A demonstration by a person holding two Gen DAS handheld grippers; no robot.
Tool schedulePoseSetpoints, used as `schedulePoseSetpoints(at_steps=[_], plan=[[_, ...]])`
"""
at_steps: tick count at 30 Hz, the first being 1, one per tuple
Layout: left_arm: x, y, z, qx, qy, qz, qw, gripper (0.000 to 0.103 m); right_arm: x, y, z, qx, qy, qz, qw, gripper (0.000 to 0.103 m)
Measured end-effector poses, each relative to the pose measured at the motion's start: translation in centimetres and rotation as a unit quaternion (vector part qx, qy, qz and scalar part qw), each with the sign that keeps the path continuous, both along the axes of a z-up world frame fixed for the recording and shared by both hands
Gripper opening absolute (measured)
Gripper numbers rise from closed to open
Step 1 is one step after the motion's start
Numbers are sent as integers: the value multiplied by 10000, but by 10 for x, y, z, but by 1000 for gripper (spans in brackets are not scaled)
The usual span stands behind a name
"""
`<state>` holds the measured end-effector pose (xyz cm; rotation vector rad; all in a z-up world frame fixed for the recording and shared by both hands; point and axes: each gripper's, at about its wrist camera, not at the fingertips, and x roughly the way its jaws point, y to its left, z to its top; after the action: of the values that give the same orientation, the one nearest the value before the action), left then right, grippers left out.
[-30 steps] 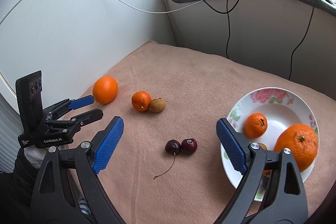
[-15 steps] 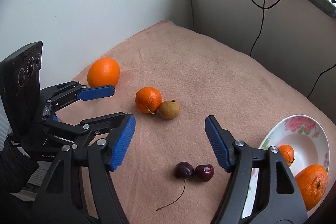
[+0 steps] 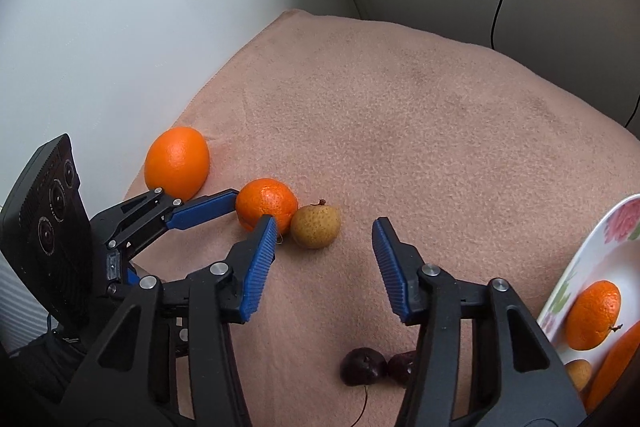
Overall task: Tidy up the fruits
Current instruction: 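Close the left gripper on the tangerine while the right gripper grasps the small pear, then lift and carry the tangerine and pear over the white plate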
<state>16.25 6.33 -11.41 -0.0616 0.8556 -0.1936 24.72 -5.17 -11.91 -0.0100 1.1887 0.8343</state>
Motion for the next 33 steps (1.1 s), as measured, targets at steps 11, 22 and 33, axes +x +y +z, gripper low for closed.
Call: schedulePoseSetpoints(at_steps=[11,22,33], plan=[[13,1,-5,27,102,-21,9999,38,9,9,-14,76,310,28,9995,40],[14,-1,-6,50,66,-18,10000,36,9,12,-13,71,340,66,9994,31],[3,6,-3,-128,14,103,9999,35,6,6,-11,140,290,-48,9995,31]])
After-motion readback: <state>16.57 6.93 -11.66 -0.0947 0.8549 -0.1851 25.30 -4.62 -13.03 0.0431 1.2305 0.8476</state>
